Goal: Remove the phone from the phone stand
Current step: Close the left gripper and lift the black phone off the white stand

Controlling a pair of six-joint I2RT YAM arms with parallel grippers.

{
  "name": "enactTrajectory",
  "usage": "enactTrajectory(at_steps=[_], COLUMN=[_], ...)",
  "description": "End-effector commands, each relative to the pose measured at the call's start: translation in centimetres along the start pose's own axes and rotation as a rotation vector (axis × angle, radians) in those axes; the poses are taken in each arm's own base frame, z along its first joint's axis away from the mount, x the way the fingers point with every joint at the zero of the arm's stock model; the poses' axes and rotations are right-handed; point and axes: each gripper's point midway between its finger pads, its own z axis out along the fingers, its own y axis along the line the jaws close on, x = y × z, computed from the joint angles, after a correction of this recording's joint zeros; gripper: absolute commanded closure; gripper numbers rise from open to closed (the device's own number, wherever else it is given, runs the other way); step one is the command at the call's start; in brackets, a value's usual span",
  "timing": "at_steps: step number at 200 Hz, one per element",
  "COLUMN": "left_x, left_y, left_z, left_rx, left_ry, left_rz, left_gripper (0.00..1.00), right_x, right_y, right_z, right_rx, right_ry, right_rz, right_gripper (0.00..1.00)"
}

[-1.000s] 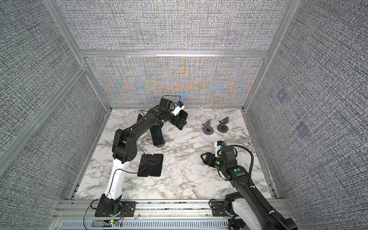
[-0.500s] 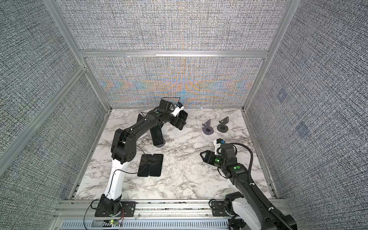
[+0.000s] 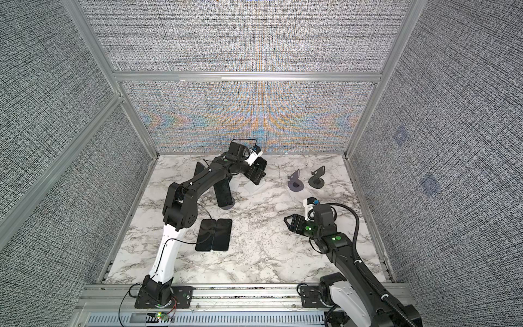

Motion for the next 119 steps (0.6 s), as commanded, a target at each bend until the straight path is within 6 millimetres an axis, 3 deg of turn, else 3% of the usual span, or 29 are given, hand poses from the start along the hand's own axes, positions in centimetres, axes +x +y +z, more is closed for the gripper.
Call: enactTrajectory(at_steps=[1, 80, 119], left_x=[-0.1, -0.3, -1.2], left_y=[0.3, 0.3, 0.1], left_z=[0.1, 0.0, -0.9], left_rx=[-0.015, -0.017, -0.023], left_ry=[-0.004, 0.000, -0.014], left_rz=[0.002, 0.004, 0.011], left_gripper=[0.03, 0.23, 0.26], right_x=[-0.1, -0.1, -0.2], right_y=[-0.1, -0.3, -0.3], right_z=[0.0, 0.2, 0.3], right_rx=[0.002, 0.008, 0.007], right_ry=[-0.004, -0.003, -0.004], right_rz=[-0.012, -0.013, -0.010], right_gripper=[0.34, 0.34, 0.34])
